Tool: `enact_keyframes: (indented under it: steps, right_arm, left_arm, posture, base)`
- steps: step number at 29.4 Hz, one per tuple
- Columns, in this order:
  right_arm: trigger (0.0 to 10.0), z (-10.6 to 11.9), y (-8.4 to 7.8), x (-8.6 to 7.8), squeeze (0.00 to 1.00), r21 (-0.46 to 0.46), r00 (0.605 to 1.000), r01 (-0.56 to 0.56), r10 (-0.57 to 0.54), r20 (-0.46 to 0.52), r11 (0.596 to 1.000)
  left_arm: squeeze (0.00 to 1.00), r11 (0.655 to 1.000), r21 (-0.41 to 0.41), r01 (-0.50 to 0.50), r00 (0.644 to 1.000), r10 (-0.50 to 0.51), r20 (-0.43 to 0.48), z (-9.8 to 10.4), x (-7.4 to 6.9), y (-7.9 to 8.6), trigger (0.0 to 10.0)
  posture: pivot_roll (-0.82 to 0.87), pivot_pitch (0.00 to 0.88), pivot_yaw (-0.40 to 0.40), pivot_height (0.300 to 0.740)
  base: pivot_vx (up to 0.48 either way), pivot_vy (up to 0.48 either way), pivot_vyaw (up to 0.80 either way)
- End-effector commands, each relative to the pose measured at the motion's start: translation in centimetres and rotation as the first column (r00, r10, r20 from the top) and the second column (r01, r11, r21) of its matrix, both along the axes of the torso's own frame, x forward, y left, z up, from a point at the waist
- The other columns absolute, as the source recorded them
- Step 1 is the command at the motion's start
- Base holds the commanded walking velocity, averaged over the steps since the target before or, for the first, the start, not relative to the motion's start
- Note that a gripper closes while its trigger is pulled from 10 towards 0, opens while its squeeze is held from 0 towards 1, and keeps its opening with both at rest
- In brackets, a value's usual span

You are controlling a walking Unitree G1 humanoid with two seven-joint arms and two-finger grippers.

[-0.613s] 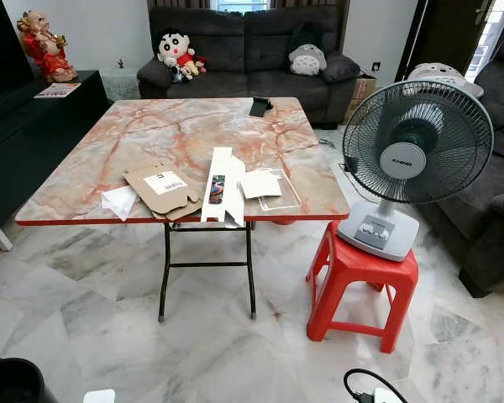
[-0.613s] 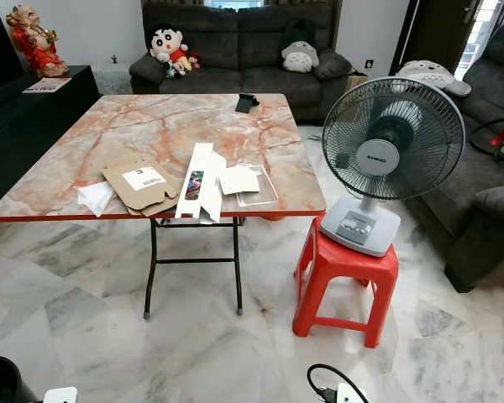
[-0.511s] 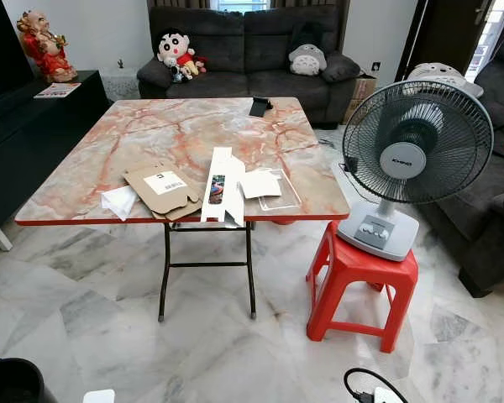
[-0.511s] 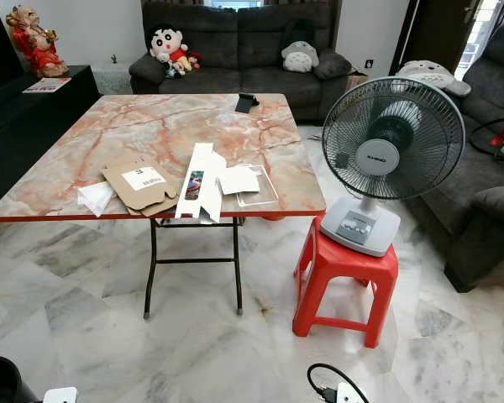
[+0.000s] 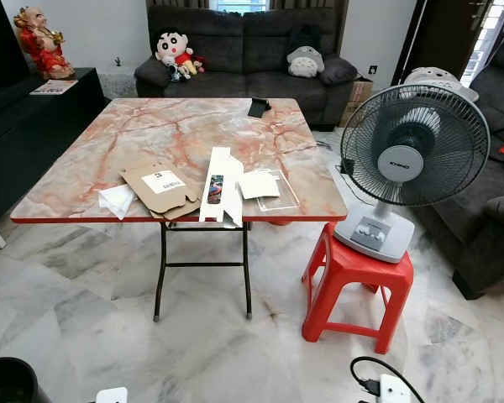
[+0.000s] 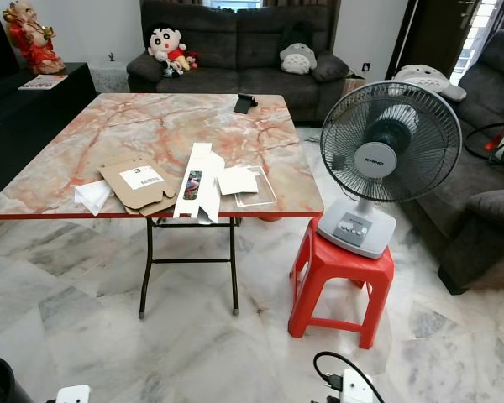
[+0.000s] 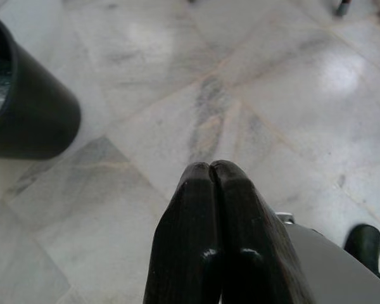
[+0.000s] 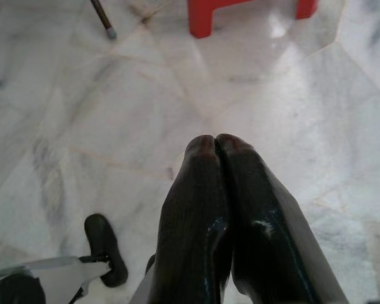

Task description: Picking trash to rubbish bin

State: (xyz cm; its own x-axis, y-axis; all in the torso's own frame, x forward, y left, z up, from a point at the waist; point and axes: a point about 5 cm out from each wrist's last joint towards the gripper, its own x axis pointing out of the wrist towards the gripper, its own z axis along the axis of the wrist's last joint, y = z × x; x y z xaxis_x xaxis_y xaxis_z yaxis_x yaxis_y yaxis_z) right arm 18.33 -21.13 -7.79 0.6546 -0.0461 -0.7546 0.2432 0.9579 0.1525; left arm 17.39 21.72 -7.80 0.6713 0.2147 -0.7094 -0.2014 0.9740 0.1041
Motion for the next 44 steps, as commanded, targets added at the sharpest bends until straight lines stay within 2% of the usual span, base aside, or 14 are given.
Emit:
enact_keyframes:
  steps: [1, 2, 6, 9, 10, 12, 16, 18, 22, 26, 29, 35, 39, 44]
  right_arm:
    - [10.0, 0.5, -0.6, 0.7, 0.00, -0.007, 0.999, 0.022, -0.022, 0.035, 1.000]
    - [10.0, 0.5, -1.1, 0.5, 0.00, -0.015, 0.999, 0.035, -0.035, 0.035, 0.999]
    - [10.0, 0.2, -0.7, -0.1, 0.00, 0.001, 0.997, 0.064, -0.064, 0.031, 0.998]
    - [10.0, -0.6, 1.6, -0.9, 0.00, 0.042, 0.999, 0.036, -0.037, 0.008, 0.998]
    - [10.0, -0.6, 1.6, -0.9, 0.00, 0.042, 0.999, 0.036, -0.037, 0.008, 0.998]
    - [10.0, -0.6, 2.1, -0.8, 0.00, 0.059, 0.999, 0.044, -0.045, 0.013, 0.997]
    - [10.0, 0.0, 3.4, 0.6, 0.00, 0.095, 0.997, 0.023, -0.030, 0.068, 0.995]
    - [10.0, 0.0, 3.4, 0.6, 0.00, 0.095, 0.997, 0.023, -0.030, 0.068, 0.995]
    - [10.0, 0.7, 2.6, 1.9, 0.00, 0.058, 0.996, 0.029, -0.034, 0.080, 0.998]
    - [10.0, 1.4, 2.2, 3.1, 0.00, 0.044, 0.994, 0.010, -0.015, 0.106, 0.999]
    - [10.0, 1.3, 2.0, 3.0, 0.00, 0.037, 0.995, 0.014, -0.017, 0.095, 0.999]
    - [10.0, 1.1, 1.1, 2.3, 0.00, 0.031, 0.994, 0.056, -0.059, 0.093, 0.998]
    - [10.0, 1.2, -0.1, 2.2, 0.00, -0.005, 0.996, 0.039, -0.038, 0.080, 0.999]
    - [10.0, 2.0, -1.2, 3.1, 0.00, -0.021, 0.992, 0.059, -0.056, 0.109, 0.998]
  left_arm:
    - [0.00, 1.000, 0.005, 0.024, 1.000, -0.025, 0.009, 0.1, 0.3, -0.3, 10.0]
    - [0.00, 0.999, 0.003, 0.036, 0.999, -0.036, 0.003, 0.0, 0.2, -0.5, 10.0]
    - [0.00, 0.998, 0.019, 0.062, 0.998, -0.061, -0.014, 0.0, -0.2, 0.2, 10.0]
    - [0.00, 0.998, 0.056, 0.042, 0.999, -0.041, -0.018, 0.4, -0.2, 2.1, 10.0]
    - [0.00, 0.998, 0.056, 0.042, 0.999, -0.041, -0.018, 0.4, -0.2, 2.1, 10.0]
    - [0.00, 0.996, 0.064, 0.062, 0.998, -0.062, -0.002, 0.7, 0.4, 2.2, 10.0]
    - [0.00, 0.991, 0.079, 0.105, 0.991, -0.111, 0.069, 2.0, 2.7, 2.2, 10.0]
    - [0.00, 0.991, 0.079, 0.105, 0.991, -0.111, 0.069, 2.0, 2.7, 2.2, 10.0]
    - [0.00, 0.994, 0.094, 0.059, 0.992, -0.070, 0.109, 3.0, 4.2, 2.7, 10.0]
    - [0.00, 0.996, 0.091, 0.019, 0.991, -0.030, 0.127, 3.4, 4.7, 3.1, 10.0]
    - [0.00, 0.997, 0.082, 0.006, 0.993, -0.015, 0.120, 3.2, 4.4, 3.0, 10.0]
    - [0.00, 0.999, 0.049, -0.018, 0.998, 0.015, 0.059, 1.8, 2.7, 2.1, 10.0]
    - [0.00, 0.999, 0.036, 0.035, 0.999, -0.036, 0.033, 1.5, 3.0, 0.5, 10.0]
    - [0.00, 0.998, 0.032, 0.049, 0.998, -0.050, 0.049, 1.7, 3.7, 0.1, 10.0]
  posture:
    - [-0.03, 0.015, -0.039, 0.740]
    - [-0.04, 0.022, -0.008, 0.740]
    - [-0.03, 0.033, 0.015, 0.740]
    - [-0.03, 0.058, 0.052, 0.740]
    - [-0.03, 0.058, 0.052, 0.740]
    - [-0.03, 0.077, 0.041, 0.740]
    - [-0.01, 0.085, 0.037, 0.740]
    - [-0.01, 0.085, 0.037, 0.740]
    - [0.01, 0.033, 0.028, 0.740]
    - [0.02, 0.029, 0.017, 0.740]
    - [0.02, 0.020, 0.006, 0.740]
    - [-0.05, 0.011, 0.041, 0.740]
    - [-0.06, 0.045, 0.020, 0.740]
    - [-0.08, 0.089, 0.023, 0.740]
  base:
    - [0.000, 0.000, 0.00]
    - [0.000, 0.000, 0.00]
    - [0.000, 0.000, 0.00]
    - [0.000, 0.000, 0.00]
    - [0.000, 0.000, 0.00]
    - [0.000, 0.000, 0.00]
    - [0.000, 0.000, 0.00]
    - [0.000, 0.000, 0.00]
    - [0.000, 0.000, 0.00]
    - [0.000, 0.000, 0.00]
    - [0.000, 0.000, 0.00]
    - [0.000, 0.000, 0.00]
    - [0.000, 0.000, 0.00]
    - [0.000, 0.000, 0.00]
